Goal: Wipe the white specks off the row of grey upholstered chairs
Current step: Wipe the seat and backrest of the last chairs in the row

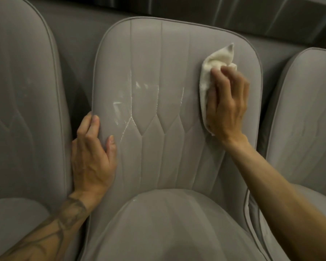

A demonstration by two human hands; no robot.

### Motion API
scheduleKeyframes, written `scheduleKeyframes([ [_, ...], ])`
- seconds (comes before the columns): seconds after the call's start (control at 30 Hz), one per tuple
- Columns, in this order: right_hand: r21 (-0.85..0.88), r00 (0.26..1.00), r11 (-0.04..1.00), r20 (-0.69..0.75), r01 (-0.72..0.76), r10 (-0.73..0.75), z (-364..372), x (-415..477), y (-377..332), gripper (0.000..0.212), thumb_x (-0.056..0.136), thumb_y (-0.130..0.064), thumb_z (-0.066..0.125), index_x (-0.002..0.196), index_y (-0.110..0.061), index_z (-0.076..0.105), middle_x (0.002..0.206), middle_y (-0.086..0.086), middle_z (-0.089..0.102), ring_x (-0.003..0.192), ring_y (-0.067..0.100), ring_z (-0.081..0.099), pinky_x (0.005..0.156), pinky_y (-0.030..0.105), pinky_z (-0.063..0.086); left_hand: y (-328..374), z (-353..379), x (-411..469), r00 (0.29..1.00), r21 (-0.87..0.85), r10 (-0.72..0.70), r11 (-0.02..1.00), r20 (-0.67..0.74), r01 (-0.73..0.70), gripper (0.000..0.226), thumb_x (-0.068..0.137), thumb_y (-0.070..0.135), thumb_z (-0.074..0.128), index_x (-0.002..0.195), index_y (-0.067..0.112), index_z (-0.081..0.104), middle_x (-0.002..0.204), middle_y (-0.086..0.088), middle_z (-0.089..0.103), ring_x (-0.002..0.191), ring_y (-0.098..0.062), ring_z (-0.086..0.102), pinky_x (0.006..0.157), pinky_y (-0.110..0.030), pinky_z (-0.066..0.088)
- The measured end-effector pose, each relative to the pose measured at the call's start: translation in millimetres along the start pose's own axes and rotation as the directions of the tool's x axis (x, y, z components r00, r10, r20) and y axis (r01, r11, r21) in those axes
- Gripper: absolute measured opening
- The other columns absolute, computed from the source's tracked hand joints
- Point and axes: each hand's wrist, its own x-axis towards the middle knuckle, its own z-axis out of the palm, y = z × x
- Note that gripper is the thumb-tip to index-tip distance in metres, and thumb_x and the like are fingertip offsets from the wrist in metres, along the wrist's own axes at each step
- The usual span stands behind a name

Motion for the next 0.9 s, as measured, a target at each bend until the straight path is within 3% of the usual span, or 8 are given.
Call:
scheduleKeyframes([
  [0.1, -0.067, 0.993, 0.996, 0.105, 0.054, -0.046, 0.5, -9.3, 1.9, 0.046, 0.103, -0.028, 0.055, 0.145, -0.011, 0.048, 0.146, 0.013, 0.042, 0.133, 0.033, 0.045, 0.111, 0.045, 0.038, 0.3, 0.1, 0.4, 1.0, -0.004, -0.003, 1.0, 0.006, 0.003, 0.051, 0.108, 0.023, 0.047, 0.151, -0.002, 0.035, 0.154, -0.027, 0.042, 0.137, -0.04, 0.045, 0.107, -0.047, 0.041],
  [0.2, -0.115, 0.996, 0.993, 0.091, -0.001, 0.011, 10.3, 8.5, -2.2, 0.039, 0.106, -0.033, 0.05, 0.141, -0.02, 0.04, 0.139, 0.006, 0.036, 0.125, 0.028, 0.041, 0.106, 0.039, 0.037, 1.7, -0.9, 0.5, 1.0, -0.008, -0.008, 1.0, 0.011, 0.008, 0.051, 0.108, 0.023, 0.047, 0.151, -0.002, 0.035, 0.154, -0.028, 0.042, 0.136, -0.04, 0.045, 0.107, -0.047, 0.041],
  [0.37, -0.111, 0.998, 0.992, 0.001, -0.06, 0.06, 20.3, 55.6, -6.7, 0.018, 0.108, -0.037, 0.042, 0.122, -0.025, 0.045, 0.12, 0.014, 0.058, 0.099, 0.031, 0.053, 0.083, 0.04, 0.042, 2.8, -1.0, 1.2, 1.0, -0.008, 0.0, 1.0, 0.005, 0.0, 0.051, 0.11, 0.027, 0.044, 0.15, -0.002, 0.035, 0.153, -0.03, 0.042, 0.134, -0.039, 0.045, 0.107, -0.045, 0.039],
  [0.43, -0.084, 0.996, 0.992, 0.021, -0.089, 0.091, 17.5, 41.9, -15.7, 0.016, 0.108, -0.035, 0.044, 0.121, -0.025, 0.046, 0.12, 0.016, 0.06, 0.098, 0.035, 0.056, 0.086, 0.042, 0.042, 2.5, -0.6, 1.5, 1.0, -0.013, 0.005, 1.0, -0.002, -0.005, 0.051, 0.11, 0.028, 0.042, 0.15, -0.002, 0.035, 0.152, -0.031, 0.043, 0.135, -0.038, 0.044, 0.109, -0.041, 0.036],
  [0.57, -0.054, 0.982, 0.998, 0.185, -0.04, 0.049, 5.1, -13.1, -35.3, 0.027, 0.106, -0.029, 0.052, 0.108, -0.009, 0.069, 0.117, 0.019, 0.065, 0.095, 0.042, 0.059, 0.086, 0.047, 0.047, 1.9, -0.5, 1.1, 1.0, -0.01, 0.008, 1.0, 0.002, -0.008, 0.051, 0.109, 0.025, 0.045, 0.15, -0.003, 0.035, 0.153, -0.03, 0.043, 0.139, -0.039, 0.044, 0.111, -0.042, 0.037],
  [0.77, 0.011, 0.989, 0.989, -0.02, -0.145, 0.146, 23.4, 54.9, -12.4, 0.031, 0.107, -0.035, 0.046, 0.102, -0.008, 0.061, 0.104, 0.015, 0.058, 0.092, 0.028, 0.05, 0.082, 0.04, 0.044, 0.8, 1.0, 0.1, 1.0, 0.003, -0.004, 1.0, 0.003, 0.004, 0.051, 0.107, 0.022, 0.049, 0.151, -0.001, 0.035, 0.155, -0.026, 0.041, 0.138, -0.041, 0.046, 0.109, -0.046, 0.04],
  [0.9, 0.058, 0.992, 0.99, 0.033, -0.126, 0.124, 19.6, 18.3, -28.1, 0.027, 0.104, -0.026, 0.054, 0.096, -0.002, 0.061, 0.098, 0.018, 0.058, 0.089, 0.03, 0.048, 0.078, 0.043, 0.045, 1.6, -0.1, 0.7, 1.0, -0.004, -0.004, 1.0, 0.003, 0.004, 0.051, 0.107, 0.022, 0.048, 0.151, -0.002, 0.036, 0.155, -0.027, 0.041, 0.136, -0.04, 0.046, 0.107, -0.048, 0.042],
])
